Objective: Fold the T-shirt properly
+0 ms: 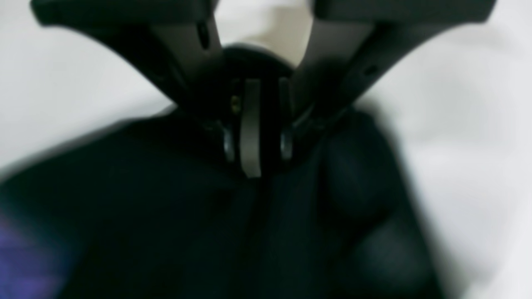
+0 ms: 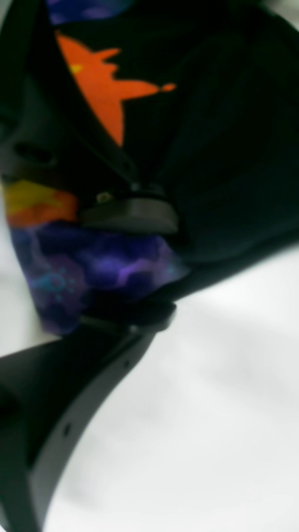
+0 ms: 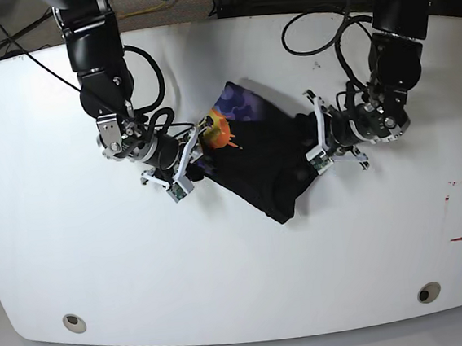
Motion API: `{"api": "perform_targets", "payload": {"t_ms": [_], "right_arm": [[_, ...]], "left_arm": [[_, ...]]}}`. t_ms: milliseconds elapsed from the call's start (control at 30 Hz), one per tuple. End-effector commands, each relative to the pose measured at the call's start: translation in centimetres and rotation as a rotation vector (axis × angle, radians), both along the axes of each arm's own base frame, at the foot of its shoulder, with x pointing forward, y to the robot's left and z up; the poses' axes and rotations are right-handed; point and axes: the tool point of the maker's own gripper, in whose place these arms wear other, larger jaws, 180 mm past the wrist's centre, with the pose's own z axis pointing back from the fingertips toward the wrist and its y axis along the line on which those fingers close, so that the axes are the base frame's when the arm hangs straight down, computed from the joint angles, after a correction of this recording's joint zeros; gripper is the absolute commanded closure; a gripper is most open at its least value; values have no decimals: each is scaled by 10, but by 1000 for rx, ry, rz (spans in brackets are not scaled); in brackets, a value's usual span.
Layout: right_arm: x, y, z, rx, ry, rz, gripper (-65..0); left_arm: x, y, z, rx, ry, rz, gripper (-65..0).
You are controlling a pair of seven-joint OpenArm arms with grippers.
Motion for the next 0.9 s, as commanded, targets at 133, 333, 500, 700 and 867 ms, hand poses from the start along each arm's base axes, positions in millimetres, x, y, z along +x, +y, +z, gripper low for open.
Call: {"api": "perform_targets", "payload": {"t_ms": [133, 333, 500, 700, 867], "right_arm": [[-5, 8, 25, -43, -47, 46, -239], [-19, 41, 47, -27, -62, 84, -239], [-23, 53, 81, -38, -116, 105, -239], [-20, 26, 94, -87, -150, 66, -239], [-24, 7, 80, -126, -119, 48, -239]], "left_arm": [[42, 37, 36, 76, -107, 33, -43], [65, 61, 64, 61, -176, 116, -43], [77, 89, 87, 62, -225, 209, -43], [74, 78, 113, 93, -274, 211, -43], [49, 48, 105, 77, -254, 180, -43]]}}
